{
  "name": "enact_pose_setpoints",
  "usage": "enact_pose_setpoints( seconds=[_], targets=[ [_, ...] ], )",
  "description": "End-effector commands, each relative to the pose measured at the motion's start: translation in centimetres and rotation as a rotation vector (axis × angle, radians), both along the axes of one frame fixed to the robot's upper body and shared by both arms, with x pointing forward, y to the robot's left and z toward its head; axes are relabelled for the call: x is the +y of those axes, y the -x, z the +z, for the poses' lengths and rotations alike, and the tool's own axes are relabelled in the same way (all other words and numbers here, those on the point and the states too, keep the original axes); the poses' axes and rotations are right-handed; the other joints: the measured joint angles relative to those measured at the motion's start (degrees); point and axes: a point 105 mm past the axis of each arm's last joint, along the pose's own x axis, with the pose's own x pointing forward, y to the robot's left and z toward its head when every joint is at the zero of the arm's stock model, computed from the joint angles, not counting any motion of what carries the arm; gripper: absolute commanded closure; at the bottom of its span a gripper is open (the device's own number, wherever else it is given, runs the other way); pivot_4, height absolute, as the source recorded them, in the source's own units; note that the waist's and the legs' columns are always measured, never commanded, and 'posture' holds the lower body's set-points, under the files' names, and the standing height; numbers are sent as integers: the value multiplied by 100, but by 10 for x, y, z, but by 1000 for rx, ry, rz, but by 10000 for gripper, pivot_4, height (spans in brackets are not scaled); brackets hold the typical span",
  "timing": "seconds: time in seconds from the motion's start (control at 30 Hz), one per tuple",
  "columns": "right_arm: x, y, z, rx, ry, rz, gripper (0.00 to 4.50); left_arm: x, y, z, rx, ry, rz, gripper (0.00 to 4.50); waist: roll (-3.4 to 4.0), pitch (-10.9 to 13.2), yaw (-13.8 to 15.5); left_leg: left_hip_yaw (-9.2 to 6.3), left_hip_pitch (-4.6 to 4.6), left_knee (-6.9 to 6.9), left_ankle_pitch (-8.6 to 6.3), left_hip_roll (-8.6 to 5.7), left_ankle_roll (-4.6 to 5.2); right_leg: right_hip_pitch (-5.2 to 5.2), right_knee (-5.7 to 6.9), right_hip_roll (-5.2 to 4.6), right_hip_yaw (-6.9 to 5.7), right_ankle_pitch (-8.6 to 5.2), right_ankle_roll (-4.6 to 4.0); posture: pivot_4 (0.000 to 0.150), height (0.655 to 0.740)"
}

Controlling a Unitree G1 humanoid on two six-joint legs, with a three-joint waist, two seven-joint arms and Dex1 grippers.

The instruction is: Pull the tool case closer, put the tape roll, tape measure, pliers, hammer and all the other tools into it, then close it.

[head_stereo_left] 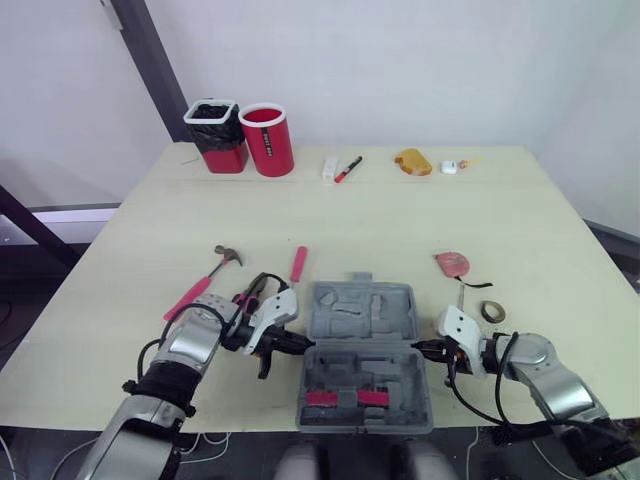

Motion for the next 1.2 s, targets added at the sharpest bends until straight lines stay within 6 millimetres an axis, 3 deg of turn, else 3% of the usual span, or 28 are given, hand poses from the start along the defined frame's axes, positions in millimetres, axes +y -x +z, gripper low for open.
enact_pose_setpoints(
  seconds=[0.03, 0.83, 1.2],
  targets=[
    [11, 4, 11, -26, -38, 43, 45000, 4, 14, -16, 78, -39, -27, 44501, 0, 0, 0, 0, 0, 0, 0, 0, 0, 0, 0, 0, 0, 0, 0, 1500, 7400],
    [11, 7, 9, -17, -40, 24, 45000, 8, 14, -20, 64, -54, -24, 44501, 1, 0, 2, -1, 1, 0, 0, 0, 0, 0, 1, 1, 0, 0, 0, 1500, 7400],
    [11, 15, 6, 14, -38, 48, 45000, 8, 29, -20, 109, -61, -85, 44501, 1, -1, 3, 0, 2, 0, 0, 1, 0, 0, 0, 1, 0, -1, 0, 1500, 7400]
  ],
)
